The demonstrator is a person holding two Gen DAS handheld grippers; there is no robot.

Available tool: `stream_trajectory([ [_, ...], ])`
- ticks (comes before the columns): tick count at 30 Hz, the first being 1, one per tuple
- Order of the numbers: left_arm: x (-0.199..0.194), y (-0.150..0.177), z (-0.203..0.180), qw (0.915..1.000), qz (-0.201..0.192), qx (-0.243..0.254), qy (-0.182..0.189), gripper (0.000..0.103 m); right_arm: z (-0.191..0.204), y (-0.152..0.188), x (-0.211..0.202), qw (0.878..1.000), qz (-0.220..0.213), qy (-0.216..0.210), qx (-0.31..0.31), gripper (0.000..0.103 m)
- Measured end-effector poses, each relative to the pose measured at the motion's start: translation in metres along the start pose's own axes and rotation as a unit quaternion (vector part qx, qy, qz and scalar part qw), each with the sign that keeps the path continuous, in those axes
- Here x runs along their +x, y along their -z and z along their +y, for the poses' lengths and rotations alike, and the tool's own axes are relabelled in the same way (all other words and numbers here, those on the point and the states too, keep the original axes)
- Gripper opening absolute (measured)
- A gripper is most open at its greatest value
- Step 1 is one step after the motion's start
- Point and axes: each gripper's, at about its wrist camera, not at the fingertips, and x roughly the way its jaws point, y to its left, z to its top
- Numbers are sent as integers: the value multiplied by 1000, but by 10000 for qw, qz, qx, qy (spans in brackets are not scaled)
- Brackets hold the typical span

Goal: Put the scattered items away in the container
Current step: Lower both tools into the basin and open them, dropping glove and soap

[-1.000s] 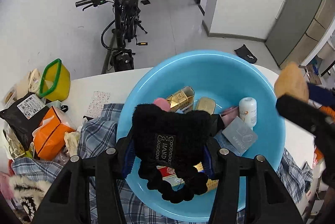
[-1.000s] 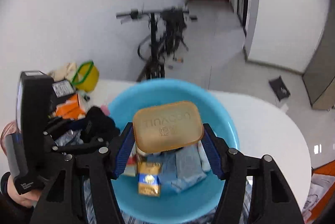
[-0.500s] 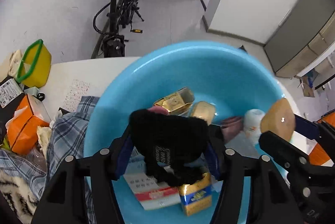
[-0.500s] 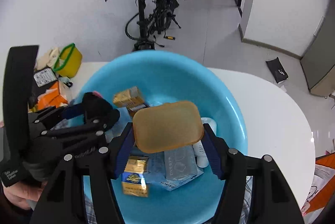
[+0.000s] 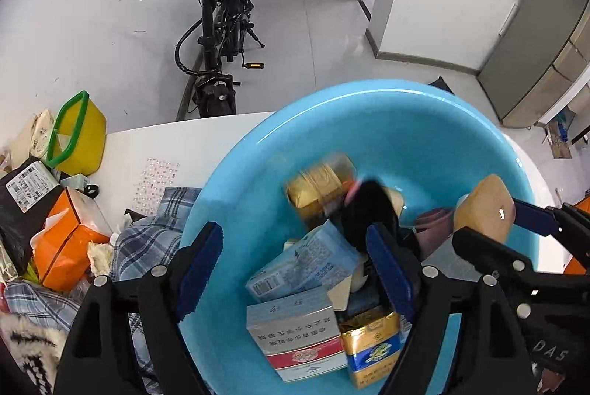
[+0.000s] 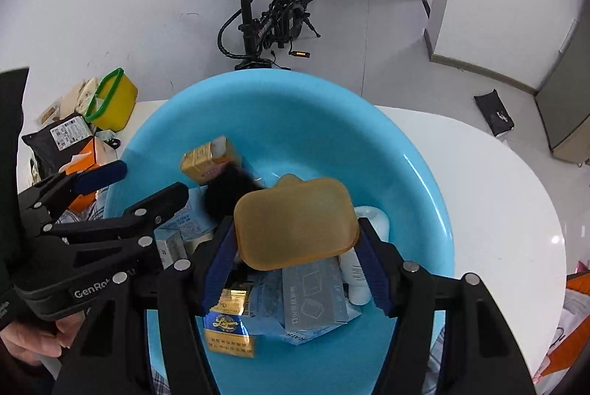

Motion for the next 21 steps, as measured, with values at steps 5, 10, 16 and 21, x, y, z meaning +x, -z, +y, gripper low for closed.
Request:
stream_trajectory([
  [5,1,3,5,10000,23,-73,28,82,-2,3,0,9999,-38,85,40,75],
  [10,-2,3,8,9998,-22,-206,55,82,-2,5,-8,9998,-127,126,-12,75],
  [16,-6,6,7,9996,-190,-208,71,82,-1,7,-12,9992,-342,217,-43,75],
  [21,-31,15,16,9909,-1237,-478,229,82,4,18,-26,9924,-1193,265,-135,75],
])
